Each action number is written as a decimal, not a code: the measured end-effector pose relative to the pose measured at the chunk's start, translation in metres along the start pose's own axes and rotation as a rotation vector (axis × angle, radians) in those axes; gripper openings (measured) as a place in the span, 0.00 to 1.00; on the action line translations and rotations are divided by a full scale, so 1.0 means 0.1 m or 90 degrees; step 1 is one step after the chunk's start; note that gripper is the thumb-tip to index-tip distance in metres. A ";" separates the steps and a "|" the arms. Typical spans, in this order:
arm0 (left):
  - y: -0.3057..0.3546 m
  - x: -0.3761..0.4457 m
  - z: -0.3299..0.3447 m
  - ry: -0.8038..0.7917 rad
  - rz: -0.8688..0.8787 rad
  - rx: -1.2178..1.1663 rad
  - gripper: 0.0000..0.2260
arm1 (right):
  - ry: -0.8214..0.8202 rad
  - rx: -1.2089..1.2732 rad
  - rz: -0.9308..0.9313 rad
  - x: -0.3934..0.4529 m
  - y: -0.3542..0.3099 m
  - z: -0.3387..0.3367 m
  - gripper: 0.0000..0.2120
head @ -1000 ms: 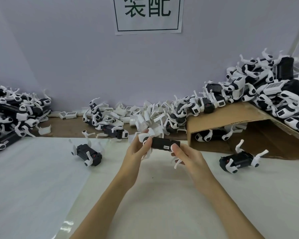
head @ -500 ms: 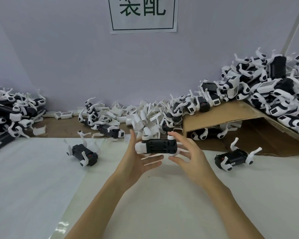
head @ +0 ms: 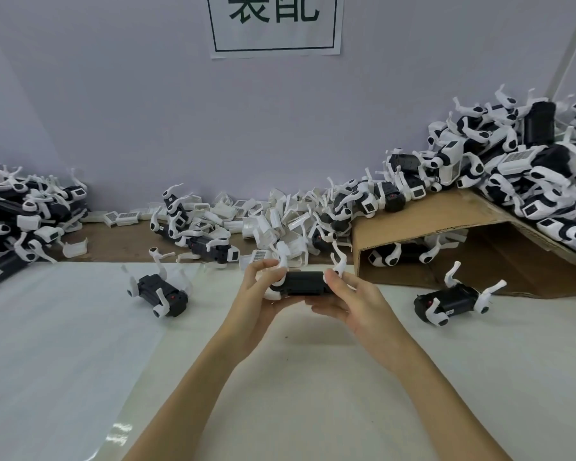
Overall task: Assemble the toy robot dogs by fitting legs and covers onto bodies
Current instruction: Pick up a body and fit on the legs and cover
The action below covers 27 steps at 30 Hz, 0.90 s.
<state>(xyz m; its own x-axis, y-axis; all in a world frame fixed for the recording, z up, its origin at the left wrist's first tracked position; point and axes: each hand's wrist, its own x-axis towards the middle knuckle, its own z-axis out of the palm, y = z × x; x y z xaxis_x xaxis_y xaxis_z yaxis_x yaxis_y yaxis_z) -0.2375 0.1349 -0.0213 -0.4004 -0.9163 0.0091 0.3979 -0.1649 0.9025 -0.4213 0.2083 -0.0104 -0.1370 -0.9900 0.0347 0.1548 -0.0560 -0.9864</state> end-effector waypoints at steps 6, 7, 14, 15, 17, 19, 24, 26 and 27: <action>0.06 -0.03 -0.04 0.009 0.048 0.183 0.41 | -0.027 -0.025 -0.031 0.00 0.04 -0.03 0.21; 0.09 -0.04 -0.04 0.012 0.060 0.204 0.41 | -0.032 -0.030 -0.040 0.00 0.05 -0.04 0.21; 0.12 -0.09 -0.02 -0.032 0.071 0.425 0.33 | 0.052 0.126 -0.024 0.01 0.03 0.00 0.24; 0.10 -0.10 -0.03 -0.048 0.053 0.452 0.31 | 0.099 0.142 -0.033 0.02 0.02 0.01 0.25; 0.04 -0.10 -0.03 -0.070 0.010 0.499 0.34 | 0.177 0.174 -0.053 0.02 0.00 0.00 0.28; 0.01 -0.12 0.01 -0.056 0.001 0.542 0.38 | 0.206 0.174 -0.067 0.01 -0.02 -0.03 0.27; 0.07 -0.15 0.12 -0.087 0.071 0.367 0.34 | 0.136 0.069 -0.070 -0.05 -0.02 0.03 0.28; 0.05 -0.15 0.15 -0.119 0.078 0.330 0.29 | 0.063 -0.040 -0.091 -0.08 -0.01 0.09 0.24; 0.05 -0.16 0.16 -0.114 0.079 0.334 0.26 | 0.039 -0.105 -0.109 -0.09 0.01 0.11 0.21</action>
<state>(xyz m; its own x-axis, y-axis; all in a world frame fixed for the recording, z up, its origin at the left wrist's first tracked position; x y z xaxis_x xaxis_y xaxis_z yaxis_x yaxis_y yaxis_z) -0.2427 0.1546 -0.0101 -0.5282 -0.8338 0.1607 0.0064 0.1854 0.9826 -0.4088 0.2154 -0.0096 -0.2077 -0.9577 0.1990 -0.0369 -0.1956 -0.9800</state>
